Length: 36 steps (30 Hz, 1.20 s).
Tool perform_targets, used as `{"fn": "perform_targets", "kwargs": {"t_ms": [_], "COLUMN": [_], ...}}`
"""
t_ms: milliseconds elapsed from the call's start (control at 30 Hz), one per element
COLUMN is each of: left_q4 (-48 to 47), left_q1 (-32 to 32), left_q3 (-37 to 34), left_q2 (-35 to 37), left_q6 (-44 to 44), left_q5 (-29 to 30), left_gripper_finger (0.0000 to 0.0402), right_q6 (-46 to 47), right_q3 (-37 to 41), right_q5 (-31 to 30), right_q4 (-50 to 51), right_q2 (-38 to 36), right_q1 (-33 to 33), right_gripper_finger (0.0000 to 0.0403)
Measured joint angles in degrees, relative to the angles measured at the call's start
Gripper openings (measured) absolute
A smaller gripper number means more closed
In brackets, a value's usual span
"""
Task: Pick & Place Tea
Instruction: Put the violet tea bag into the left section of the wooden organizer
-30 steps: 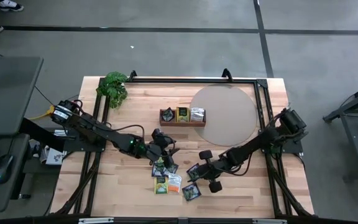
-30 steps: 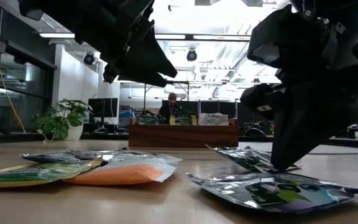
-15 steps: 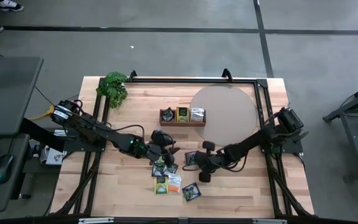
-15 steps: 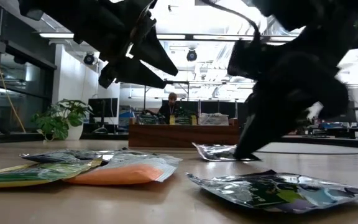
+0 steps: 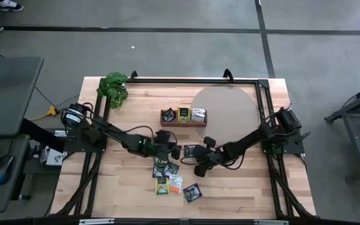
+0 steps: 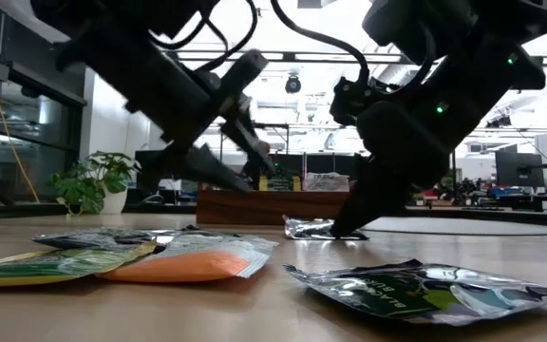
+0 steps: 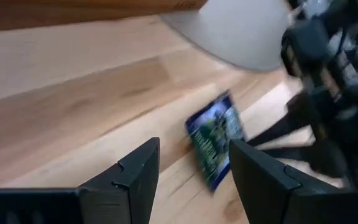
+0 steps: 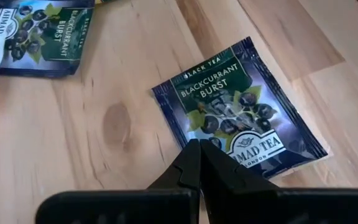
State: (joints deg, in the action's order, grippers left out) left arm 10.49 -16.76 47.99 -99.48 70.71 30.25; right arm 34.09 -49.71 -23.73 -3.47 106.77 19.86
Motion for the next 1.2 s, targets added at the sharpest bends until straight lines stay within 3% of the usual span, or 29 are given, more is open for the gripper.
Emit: {"fn": "perform_targets", "kwargs": {"t_ms": [467, 1200], "left_q4": [2.1, 7.8], "left_q1": [7.1, 7.7], "left_q3": [0.0, 0.1], "left_q2": [-0.2, -6.9], "left_q6": [0.6, 6.6], "left_q5": [-14.3, -16.6], "left_gripper_finger": [0.019, 0.019], "right_q6": [-2.0, -3.6], "right_q3": [0.0, -0.3], "right_q5": [-1.8, -3.8], "right_q4": [-1.3, -5.8], "right_q2": [0.3, 3.9], "right_q1": [0.0, 0.2], "right_gripper_finger": [0.0, 0.0]}}
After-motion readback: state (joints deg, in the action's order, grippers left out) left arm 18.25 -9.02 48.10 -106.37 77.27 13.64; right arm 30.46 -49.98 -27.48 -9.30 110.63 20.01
